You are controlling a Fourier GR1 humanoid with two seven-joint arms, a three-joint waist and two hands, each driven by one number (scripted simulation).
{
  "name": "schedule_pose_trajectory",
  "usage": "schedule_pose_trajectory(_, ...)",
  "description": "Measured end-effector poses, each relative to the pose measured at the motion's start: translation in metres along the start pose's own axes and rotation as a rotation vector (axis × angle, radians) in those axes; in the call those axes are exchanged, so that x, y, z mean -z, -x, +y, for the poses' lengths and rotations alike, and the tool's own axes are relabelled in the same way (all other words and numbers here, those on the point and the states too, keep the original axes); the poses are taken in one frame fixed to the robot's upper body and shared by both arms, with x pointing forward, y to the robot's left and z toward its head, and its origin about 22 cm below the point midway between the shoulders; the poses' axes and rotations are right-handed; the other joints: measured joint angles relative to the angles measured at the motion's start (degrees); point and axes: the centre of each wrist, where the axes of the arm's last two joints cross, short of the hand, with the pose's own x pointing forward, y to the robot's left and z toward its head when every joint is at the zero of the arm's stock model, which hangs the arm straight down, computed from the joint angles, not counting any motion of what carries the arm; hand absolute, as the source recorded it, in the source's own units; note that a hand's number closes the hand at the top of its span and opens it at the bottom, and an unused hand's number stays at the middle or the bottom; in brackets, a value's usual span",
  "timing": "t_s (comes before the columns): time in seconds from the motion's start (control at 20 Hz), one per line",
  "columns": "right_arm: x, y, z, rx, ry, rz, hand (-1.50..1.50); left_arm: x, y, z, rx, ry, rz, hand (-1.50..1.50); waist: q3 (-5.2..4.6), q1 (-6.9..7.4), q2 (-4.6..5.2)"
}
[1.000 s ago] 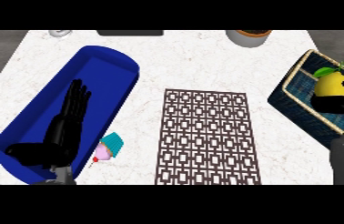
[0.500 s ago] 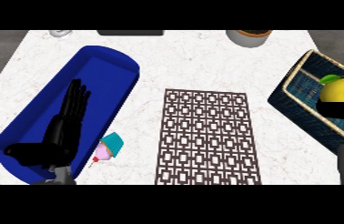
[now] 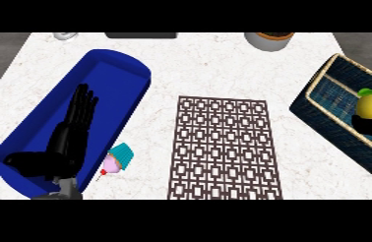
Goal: Pick the lemon from the placemat and place it in the basket
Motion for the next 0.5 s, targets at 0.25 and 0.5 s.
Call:
schedule_pose_trajectory(0.25,0.007,0.012,0.004,0.016,-0.017,-0.022,-1.5,-0.004,0.003,-0.003,-0.003,0.001,-0.007,0.0,0.04,-0.01,0.01)
schedule_pose_trajectory(0.5,0.012,0.01,0.005,0.089,0.027,-0.062,-1.5,0.002,0.004,-0.003,-0.001,-0.002,-0.008,0.0,0.03,0.0,0.01)
